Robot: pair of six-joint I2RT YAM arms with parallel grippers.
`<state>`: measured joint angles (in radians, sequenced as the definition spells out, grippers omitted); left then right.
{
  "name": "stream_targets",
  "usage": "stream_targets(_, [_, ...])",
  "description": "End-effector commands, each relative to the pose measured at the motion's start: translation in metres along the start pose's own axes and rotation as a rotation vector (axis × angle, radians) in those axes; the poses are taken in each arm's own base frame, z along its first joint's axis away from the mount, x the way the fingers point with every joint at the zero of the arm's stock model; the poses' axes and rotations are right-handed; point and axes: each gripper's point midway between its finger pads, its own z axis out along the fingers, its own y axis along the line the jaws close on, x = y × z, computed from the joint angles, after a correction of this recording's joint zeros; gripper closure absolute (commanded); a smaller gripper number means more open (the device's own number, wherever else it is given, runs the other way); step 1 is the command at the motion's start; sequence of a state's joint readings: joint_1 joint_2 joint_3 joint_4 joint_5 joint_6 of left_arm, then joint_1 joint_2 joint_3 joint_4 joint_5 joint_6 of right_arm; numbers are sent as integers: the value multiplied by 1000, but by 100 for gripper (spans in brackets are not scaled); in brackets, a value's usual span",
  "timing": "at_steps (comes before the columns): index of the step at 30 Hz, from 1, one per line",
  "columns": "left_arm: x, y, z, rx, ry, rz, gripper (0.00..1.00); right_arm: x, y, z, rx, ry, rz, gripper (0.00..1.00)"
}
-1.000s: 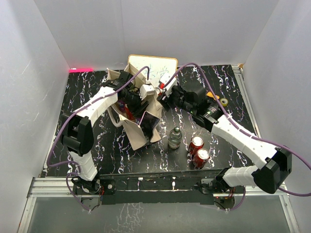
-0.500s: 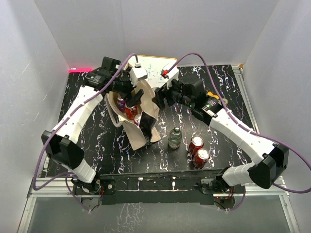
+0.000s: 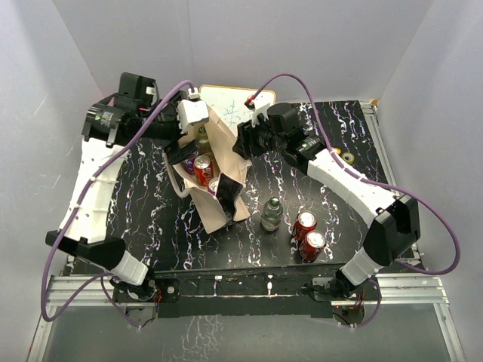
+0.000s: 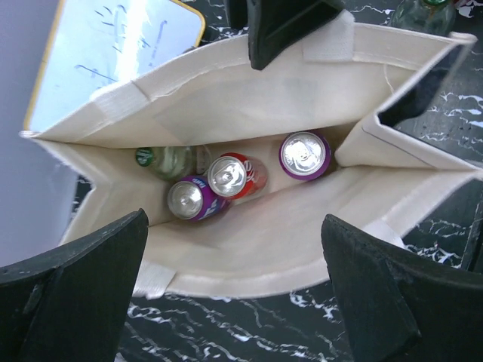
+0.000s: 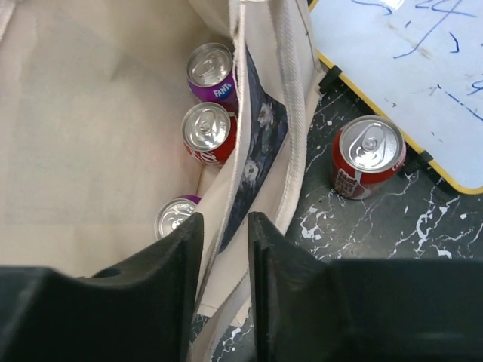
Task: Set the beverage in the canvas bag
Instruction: Pick up the drink from the center of the board.
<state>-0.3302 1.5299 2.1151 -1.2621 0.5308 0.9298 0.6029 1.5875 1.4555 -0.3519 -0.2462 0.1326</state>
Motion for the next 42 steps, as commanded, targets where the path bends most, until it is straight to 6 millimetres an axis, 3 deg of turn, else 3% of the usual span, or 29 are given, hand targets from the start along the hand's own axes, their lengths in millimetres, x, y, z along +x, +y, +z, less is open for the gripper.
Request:
stream_targets(1, [19, -38, -26, 83, 76, 99, 3, -52, 20, -11, -57, -106, 5, 76])
stream_targets(4, [30, -52, -26, 111, 94, 107, 3, -72, 23, -18, -51, -140, 4, 91])
stream_targets(11, [72, -79, -13, 220, 174, 206, 5, -103, 31, -32, -67, -195, -31, 92])
stream_targets(19, [80, -61, 16, 270, 186, 233, 13, -106, 36, -40, -89, -202, -76, 92])
stream_targets(22, [83, -71, 21, 332, 166, 251, 24, -111, 39, -42, -102, -221, -97, 92])
stream_targets(29, [57, -71, 17, 316, 71, 199, 62, -123, 31, -42, -58, -281, -185, 92])
stream_targets(32, [45, -79, 13, 319, 22, 150, 83, -123, 28, -40, -48, -288, -200, 92])
stream_targets(33, [42, -80, 11, 315, 9, 138, 100, -123, 27, -39, -44, -291, -207, 92])
stream_targets(42, [38, -83, -4, 265, 18, 132, 100, -117, 14, -32, 6, -300, -274, 92])
